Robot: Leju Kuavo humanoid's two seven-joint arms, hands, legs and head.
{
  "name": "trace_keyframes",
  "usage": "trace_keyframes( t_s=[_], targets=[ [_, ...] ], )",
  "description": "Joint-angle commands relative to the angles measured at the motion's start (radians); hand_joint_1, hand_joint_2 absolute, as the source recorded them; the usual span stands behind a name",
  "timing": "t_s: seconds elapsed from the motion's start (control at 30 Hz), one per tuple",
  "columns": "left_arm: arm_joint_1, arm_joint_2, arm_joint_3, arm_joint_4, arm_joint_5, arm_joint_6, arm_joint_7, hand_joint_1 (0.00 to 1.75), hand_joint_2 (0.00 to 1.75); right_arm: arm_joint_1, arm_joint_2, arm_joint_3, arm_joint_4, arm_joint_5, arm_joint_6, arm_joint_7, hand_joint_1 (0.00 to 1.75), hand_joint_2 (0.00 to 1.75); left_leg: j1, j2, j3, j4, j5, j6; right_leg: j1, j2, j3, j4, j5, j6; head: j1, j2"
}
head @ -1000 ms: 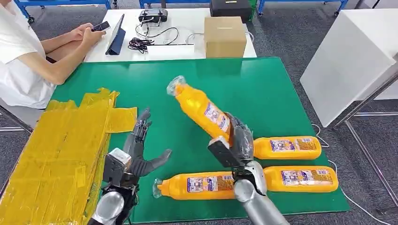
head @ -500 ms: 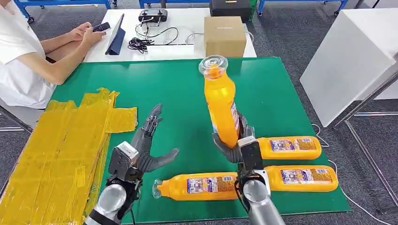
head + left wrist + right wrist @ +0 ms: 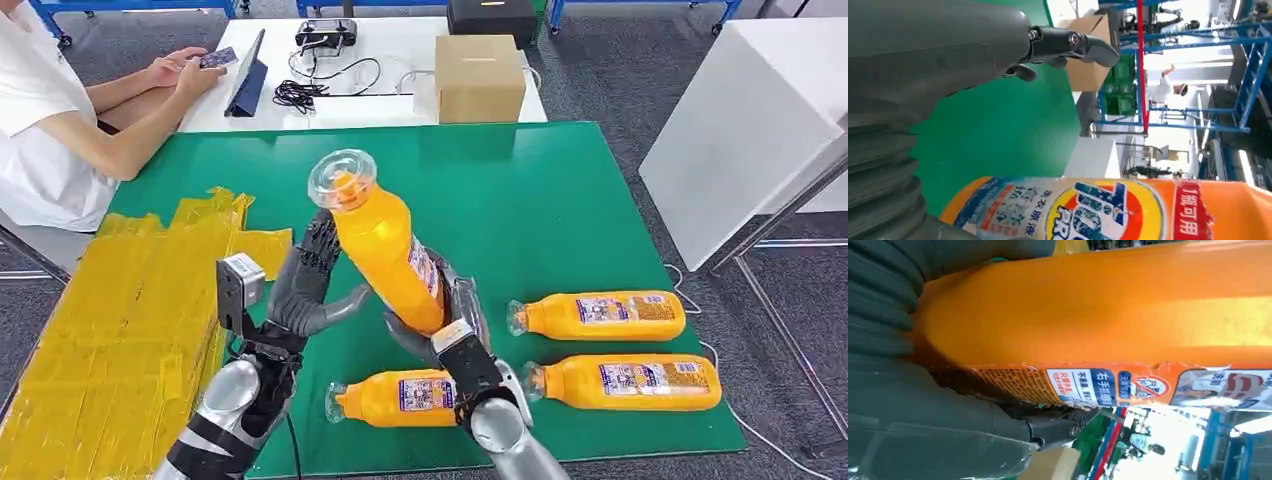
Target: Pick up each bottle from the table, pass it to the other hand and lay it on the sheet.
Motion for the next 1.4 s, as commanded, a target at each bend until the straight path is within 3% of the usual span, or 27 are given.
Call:
trace_keyframes(
  t_s=[0.03, 0.4, 0.77, 1.1, 1.4],
  targets=[
    [-0.062, 0.029, -0.036, 0.075, 0.02, -0.01, 0.005, 0.0, 1.75, -0.071, -0.023, 0.109, 0.107, 0.06, -0.025, 0.004, 1.75, 1.75, 0.0, 0.001, 0.002, -0.001, 0.0, -0.001, 0.0, 0.0, 0.002, -0.001, 0.0, 0.0, 0.0, 0.0],
    [-0.059, 0.03, -0.065, 0.031, 0.052, -0.026, -0.015, 0.0, 1.75, -0.156, 0.004, 0.227, 0.319, 0.172, -0.086, 0.045, 1.75, 1.75, 0.002, 0.001, 0.003, -0.001, -0.001, -0.001, 0.001, 0.0, 0.004, -0.002, 0.0, 0.0, 0.0, 0.0],
    [-0.039, 0.037, -0.055, 0.015, 0.06, -0.033, -0.027, 0.0, 1.75, -0.145, -0.006, 0.123, 0.285, 0.118, -0.124, 0.05, 1.75, 1.75, 0.001, -0.001, 0.003, 0.0, 0.0, -0.001, 0.001, -0.001, 0.003, -0.002, 0.0, 0.0, 0.0, 0.0],
    [-0.031, 0.039, -0.051, 0.026, 0.057, -0.031, -0.029, 0.0, 1.75, -0.09, -0.009, -0.023, 0.125, 0.009, -0.171, 0.024, 1.75, 1.75, 0.0, -0.001, 0.001, 0.0, 0.0, -0.001, 0.0, -0.002, 0.002, -0.001, -0.001, 0.0, 0.0, 0.0],
    [-0.033, 0.037, -0.054, 0.028, 0.055, -0.031, -0.029, 0.0, 1.75, -0.103, -0.003, -0.033, 0.161, 0.013, -0.192, 0.027, 1.75, 1.75, 0.0, 0.0, 0.002, 0.0, 0.0, -0.001, 0.0, -0.001, 0.002, -0.001, 0.0, 0.0, 0.0, 0.0]
  ],
)
